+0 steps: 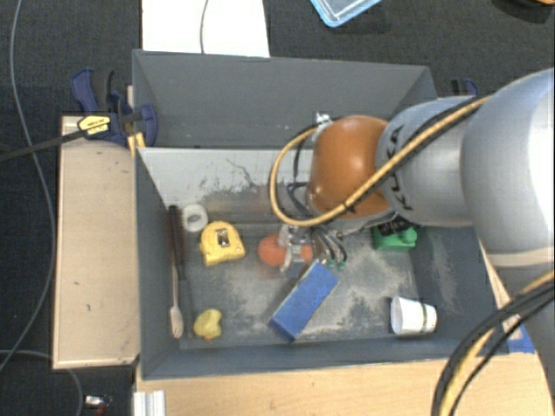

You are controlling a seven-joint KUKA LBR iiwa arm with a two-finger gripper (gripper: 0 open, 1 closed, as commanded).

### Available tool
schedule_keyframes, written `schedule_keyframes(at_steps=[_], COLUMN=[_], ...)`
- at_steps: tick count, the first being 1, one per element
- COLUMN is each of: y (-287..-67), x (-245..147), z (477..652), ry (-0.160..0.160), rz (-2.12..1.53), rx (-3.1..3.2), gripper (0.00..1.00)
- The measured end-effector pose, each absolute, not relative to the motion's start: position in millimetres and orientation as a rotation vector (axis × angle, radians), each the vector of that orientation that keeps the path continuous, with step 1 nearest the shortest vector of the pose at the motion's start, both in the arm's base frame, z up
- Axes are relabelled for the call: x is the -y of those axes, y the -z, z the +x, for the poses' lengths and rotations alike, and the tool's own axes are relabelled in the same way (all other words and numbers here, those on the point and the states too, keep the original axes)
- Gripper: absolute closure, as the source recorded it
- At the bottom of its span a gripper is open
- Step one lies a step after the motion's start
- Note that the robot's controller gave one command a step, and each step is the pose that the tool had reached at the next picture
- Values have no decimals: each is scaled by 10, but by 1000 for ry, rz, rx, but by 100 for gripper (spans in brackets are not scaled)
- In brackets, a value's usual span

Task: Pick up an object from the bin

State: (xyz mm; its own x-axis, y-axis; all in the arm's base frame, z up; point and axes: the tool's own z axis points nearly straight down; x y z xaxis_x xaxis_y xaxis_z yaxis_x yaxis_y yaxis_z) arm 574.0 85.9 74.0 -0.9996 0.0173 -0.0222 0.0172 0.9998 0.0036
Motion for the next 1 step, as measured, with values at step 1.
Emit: schedule_keyframes(at_steps=[1], y=[-740], x=[-859], z=[5740], ry=[-5], rz=[29], rx=[-3119], gripper=[100])
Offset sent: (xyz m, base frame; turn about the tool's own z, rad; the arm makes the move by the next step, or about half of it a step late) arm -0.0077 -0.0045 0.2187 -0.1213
